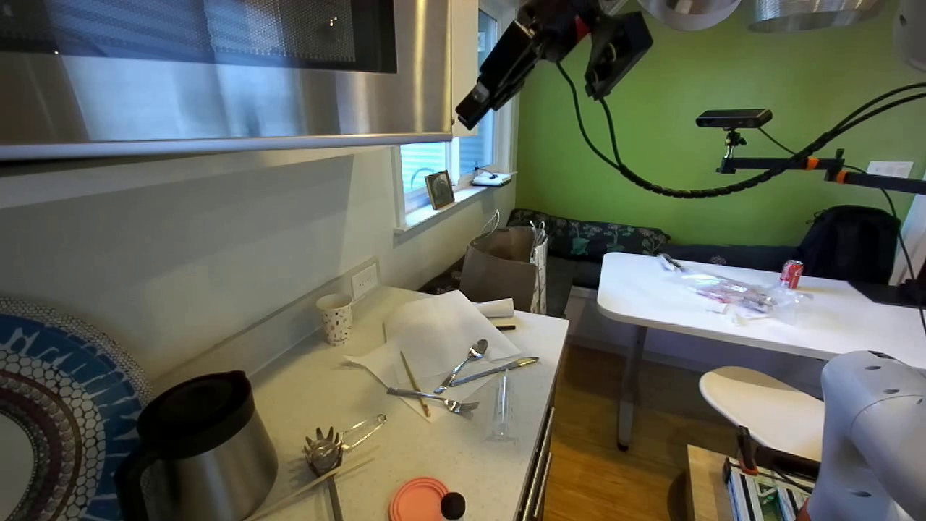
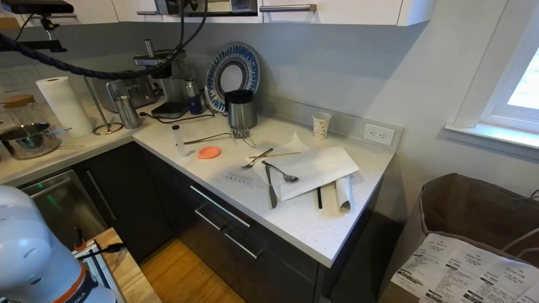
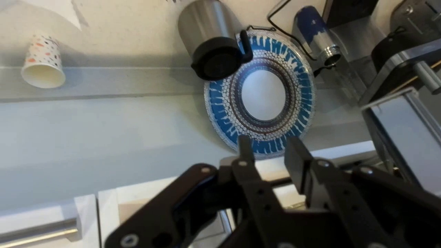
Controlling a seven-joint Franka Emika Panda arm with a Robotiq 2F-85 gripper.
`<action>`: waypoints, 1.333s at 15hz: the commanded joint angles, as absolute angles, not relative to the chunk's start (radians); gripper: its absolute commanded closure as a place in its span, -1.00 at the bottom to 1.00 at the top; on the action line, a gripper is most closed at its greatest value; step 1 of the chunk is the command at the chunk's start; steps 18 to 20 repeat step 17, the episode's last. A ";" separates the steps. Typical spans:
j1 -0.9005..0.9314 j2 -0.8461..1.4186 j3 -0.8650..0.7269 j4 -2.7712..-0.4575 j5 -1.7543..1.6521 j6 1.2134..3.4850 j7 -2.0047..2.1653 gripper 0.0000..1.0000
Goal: Push the bottom right rectangular gray button on the microwave to open it
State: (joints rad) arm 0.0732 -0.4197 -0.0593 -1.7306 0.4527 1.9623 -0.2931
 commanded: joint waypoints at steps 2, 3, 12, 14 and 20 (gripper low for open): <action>0.047 -0.429 -0.024 -1.820 0.303 1.930 -0.185 -0.43; 0.045 -0.426 -0.018 -1.834 0.275 1.919 -0.166 -0.60; 0.061 -0.425 -0.002 -1.989 0.225 1.807 -0.127 -1.00; 0.062 -0.406 -0.010 -1.959 0.238 1.811 -0.142 -1.00; 0.063 -0.406 -0.007 -1.970 0.237 1.811 -0.142 -1.00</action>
